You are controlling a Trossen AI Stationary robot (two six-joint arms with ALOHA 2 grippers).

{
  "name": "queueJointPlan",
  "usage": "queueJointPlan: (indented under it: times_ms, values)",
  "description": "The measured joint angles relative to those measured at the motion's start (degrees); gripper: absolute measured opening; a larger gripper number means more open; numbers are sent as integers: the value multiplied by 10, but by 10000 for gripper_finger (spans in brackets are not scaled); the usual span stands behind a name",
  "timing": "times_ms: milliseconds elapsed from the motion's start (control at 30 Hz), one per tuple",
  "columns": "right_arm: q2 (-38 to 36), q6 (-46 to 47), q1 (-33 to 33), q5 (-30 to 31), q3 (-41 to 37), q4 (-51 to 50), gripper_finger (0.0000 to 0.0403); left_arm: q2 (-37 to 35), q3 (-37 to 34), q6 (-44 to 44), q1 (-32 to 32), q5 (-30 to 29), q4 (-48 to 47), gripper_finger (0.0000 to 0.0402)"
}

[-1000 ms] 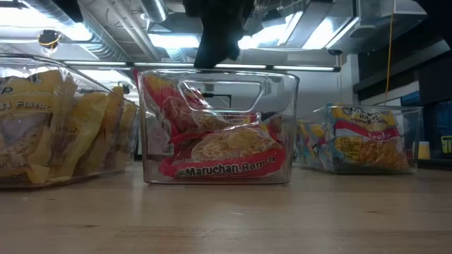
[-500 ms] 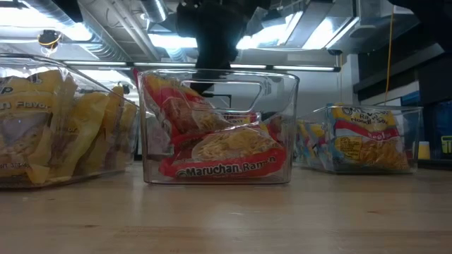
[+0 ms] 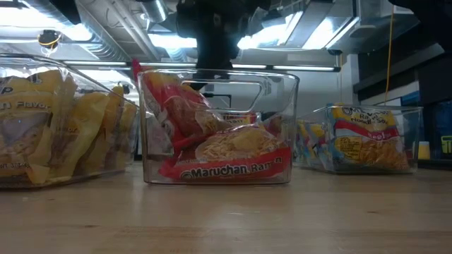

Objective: Sort Maruchan noodles
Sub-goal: Put the red noodle pack into the middle transparent bin

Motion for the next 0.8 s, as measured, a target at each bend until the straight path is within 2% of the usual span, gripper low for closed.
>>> queueJointPlan:
  times_ms: [267,467,567,800]
  values:
    - [-24,33,10,-2,0,-24,2,0,0,0,0,0,-3,2]
    - [-47,96,24,11,0,-94,1,0,0,0,0,0,-10,2]
    - [-53,136,36,-10,0,-123,0,0,0,1,0,-1,-14,2]
    - [-54,168,66,-60,0,-141,0,0,0,1,0,-1,-28,2]
